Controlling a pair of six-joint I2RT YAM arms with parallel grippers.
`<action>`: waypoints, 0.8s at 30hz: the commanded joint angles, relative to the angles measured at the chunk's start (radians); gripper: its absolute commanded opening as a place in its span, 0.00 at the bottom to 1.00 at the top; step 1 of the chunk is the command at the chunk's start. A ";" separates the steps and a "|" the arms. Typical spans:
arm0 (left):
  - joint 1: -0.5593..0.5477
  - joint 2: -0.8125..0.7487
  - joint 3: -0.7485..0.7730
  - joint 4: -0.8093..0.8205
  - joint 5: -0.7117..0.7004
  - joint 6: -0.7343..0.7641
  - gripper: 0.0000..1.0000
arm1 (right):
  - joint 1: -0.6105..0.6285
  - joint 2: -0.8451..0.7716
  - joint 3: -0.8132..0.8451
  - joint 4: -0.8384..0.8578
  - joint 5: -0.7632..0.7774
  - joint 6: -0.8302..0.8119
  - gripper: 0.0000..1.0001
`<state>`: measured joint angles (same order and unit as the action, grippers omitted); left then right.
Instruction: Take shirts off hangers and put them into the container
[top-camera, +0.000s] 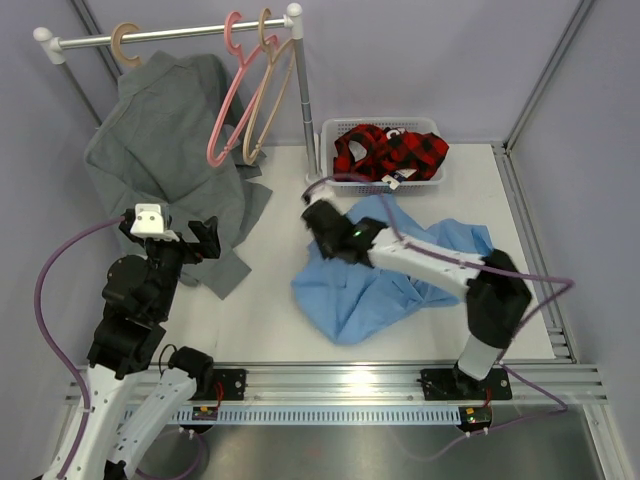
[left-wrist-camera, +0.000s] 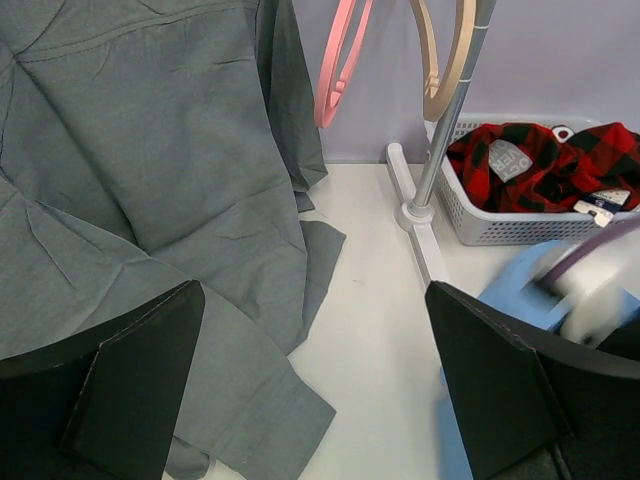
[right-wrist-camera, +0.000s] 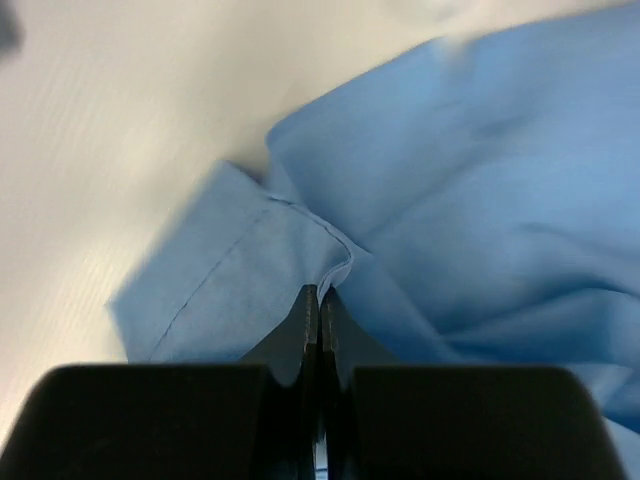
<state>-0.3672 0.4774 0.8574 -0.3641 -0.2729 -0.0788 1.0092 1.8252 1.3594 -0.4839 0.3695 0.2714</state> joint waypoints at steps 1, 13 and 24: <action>0.004 -0.013 -0.001 0.063 -0.014 0.007 0.99 | -0.221 -0.257 0.082 -0.054 0.166 -0.073 0.00; 0.005 -0.011 0.000 0.067 0.006 -0.002 0.99 | -0.684 -0.564 -0.216 -0.096 0.131 0.185 0.00; 0.007 0.000 -0.001 0.065 0.038 -0.015 0.99 | -0.920 -0.508 -0.597 0.093 -0.187 0.367 0.05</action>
<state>-0.3660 0.4747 0.8574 -0.3641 -0.2543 -0.0799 0.0937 1.2922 0.7616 -0.4896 0.2970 0.5743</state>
